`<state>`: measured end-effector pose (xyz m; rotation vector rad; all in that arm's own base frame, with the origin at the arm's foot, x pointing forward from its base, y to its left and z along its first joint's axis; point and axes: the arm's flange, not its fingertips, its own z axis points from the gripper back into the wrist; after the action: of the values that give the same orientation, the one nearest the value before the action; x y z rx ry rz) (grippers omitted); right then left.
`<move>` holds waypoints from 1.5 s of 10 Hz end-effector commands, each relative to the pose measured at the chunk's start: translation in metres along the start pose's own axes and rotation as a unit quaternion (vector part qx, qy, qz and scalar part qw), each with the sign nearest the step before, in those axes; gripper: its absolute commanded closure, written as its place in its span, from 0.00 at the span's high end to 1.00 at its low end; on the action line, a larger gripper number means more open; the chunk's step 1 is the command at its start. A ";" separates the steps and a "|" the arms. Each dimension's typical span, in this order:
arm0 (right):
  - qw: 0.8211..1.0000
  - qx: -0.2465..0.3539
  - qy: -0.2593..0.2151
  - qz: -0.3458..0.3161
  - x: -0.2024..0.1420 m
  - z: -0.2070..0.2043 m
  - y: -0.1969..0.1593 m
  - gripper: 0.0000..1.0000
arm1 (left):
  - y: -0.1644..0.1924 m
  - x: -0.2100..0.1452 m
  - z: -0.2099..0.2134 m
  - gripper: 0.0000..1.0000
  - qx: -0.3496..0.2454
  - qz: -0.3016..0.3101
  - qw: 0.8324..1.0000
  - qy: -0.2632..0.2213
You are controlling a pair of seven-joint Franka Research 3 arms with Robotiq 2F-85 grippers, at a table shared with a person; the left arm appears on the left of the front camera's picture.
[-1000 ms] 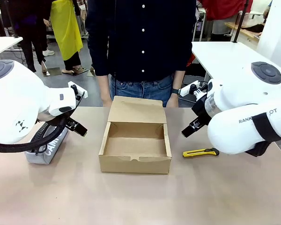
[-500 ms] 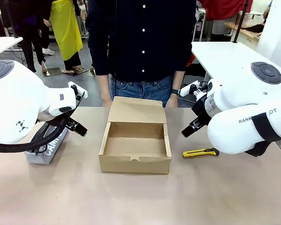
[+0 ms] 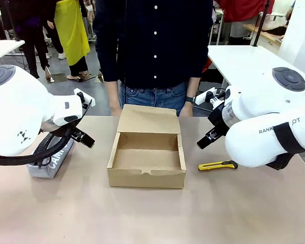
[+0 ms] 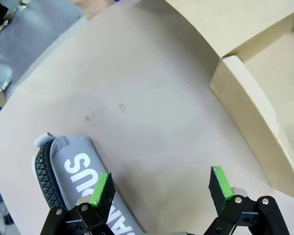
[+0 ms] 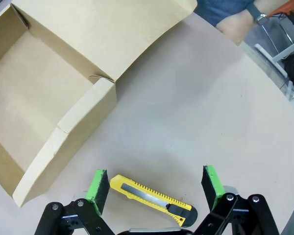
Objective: Pack the item into the box.
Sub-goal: Pick up the item indicated by the person and place it inside the Mailer Box.
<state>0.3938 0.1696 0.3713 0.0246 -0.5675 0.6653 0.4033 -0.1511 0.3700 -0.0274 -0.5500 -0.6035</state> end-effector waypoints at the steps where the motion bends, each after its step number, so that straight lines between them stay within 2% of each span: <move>1: 1.000 0.021 -0.002 0.023 0.001 0.016 -0.003 1.00 | 0.001 -0.001 0.014 1.00 -0.029 -0.004 1.000 -0.008; 2: 0.999 0.028 0.011 0.029 -0.001 0.033 -0.011 1.00 | 0.005 -0.003 0.034 1.00 -0.047 -0.001 0.999 0.014; 4: 0.998 0.047 0.024 0.023 -0.011 0.079 -0.036 1.00 | 0.024 -0.012 0.090 1.00 -0.086 0.079 0.993 0.034; 5: 0.998 0.063 0.024 -0.001 -0.019 0.106 -0.049 1.00 | 0.036 -0.024 0.116 1.00 -0.100 0.116 0.988 0.025; 6: 0.995 0.080 0.014 -0.050 -0.026 0.131 -0.063 1.00 | 0.050 -0.036 0.138 1.00 -0.126 0.141 0.982 0.001; 7: 0.982 0.130 -0.029 -0.134 -0.047 0.166 -0.093 1.00 | 0.082 -0.056 0.164 1.00 -0.189 0.165 0.967 -0.047; 8: 0.963 0.174 -0.048 -0.202 -0.066 0.184 -0.119 1.00 | 0.114 -0.084 0.187 1.00 -0.312 0.137 0.933 -0.114; 9: 0.929 0.183 -0.058 -0.316 -0.095 0.201 -0.153 1.00 | 0.146 -0.115 0.201 1.00 -0.339 0.180 0.909 -0.160; 11: 0.857 0.251 -0.143 -0.428 -0.163 0.231 -0.205 1.00 | 0.209 -0.178 0.208 1.00 -0.383 0.276 0.851 -0.229; 13: 0.776 0.327 -0.222 -0.491 -0.228 0.229 -0.247 1.00 | 0.240 -0.225 0.193 1.00 -0.415 0.366 0.783 -0.285; 15: 0.706 0.361 -0.270 -0.546 -0.269 0.196 -0.271 1.00 | 0.250 -0.248 0.173 1.00 -0.432 0.412 0.738 -0.315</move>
<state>0.2602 -0.2418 0.4623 1.1609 -0.6560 -0.3980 0.2681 0.2256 0.4319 -1.2985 -0.7730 0.1046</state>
